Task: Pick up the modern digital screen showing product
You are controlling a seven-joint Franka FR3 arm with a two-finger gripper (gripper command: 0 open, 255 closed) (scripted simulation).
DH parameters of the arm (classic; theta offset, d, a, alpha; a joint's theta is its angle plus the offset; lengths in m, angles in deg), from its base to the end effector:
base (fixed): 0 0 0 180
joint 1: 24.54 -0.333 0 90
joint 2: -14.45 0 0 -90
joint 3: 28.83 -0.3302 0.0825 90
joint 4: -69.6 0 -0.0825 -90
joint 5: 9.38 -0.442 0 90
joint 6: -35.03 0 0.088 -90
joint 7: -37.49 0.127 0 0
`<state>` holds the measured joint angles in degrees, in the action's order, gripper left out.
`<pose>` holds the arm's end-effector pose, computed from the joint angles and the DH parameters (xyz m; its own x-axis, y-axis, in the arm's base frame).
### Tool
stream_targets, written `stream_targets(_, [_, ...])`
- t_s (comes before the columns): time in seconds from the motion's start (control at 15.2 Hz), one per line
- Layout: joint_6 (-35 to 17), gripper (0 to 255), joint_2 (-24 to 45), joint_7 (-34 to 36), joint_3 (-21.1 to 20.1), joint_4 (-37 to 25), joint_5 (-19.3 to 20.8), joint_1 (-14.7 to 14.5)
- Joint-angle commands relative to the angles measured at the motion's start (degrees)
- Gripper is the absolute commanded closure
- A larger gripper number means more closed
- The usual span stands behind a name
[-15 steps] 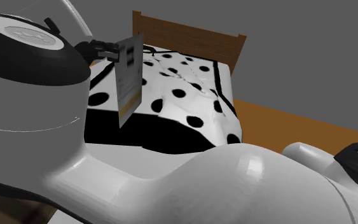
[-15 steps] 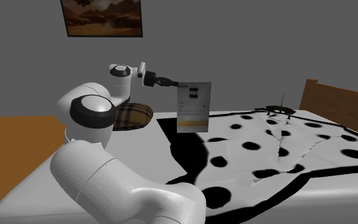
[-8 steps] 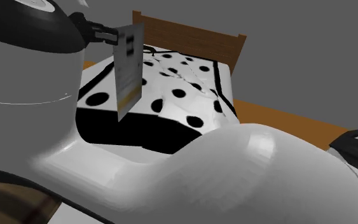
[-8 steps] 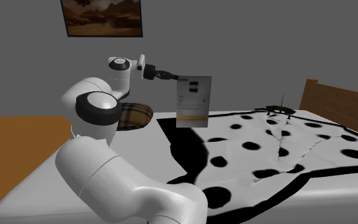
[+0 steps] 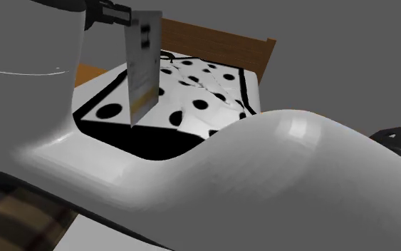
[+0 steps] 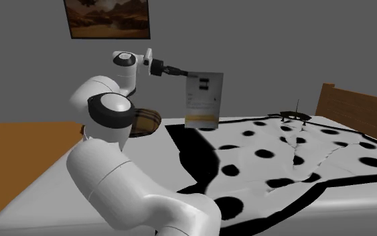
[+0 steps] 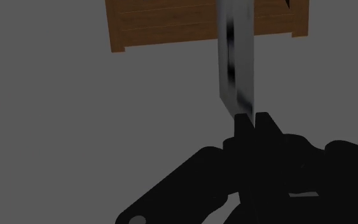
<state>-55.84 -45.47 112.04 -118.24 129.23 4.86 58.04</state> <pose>0.4955 0.5392 0.6480 0.1197 -0.1577 0.9802 -0.7870 -0.6169 -0.0031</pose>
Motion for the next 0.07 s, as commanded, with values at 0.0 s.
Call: stream_targets(0.0, [0.4, 255, 0.1, -0.3, 0.0, -0.8, 0.0, 0.4])
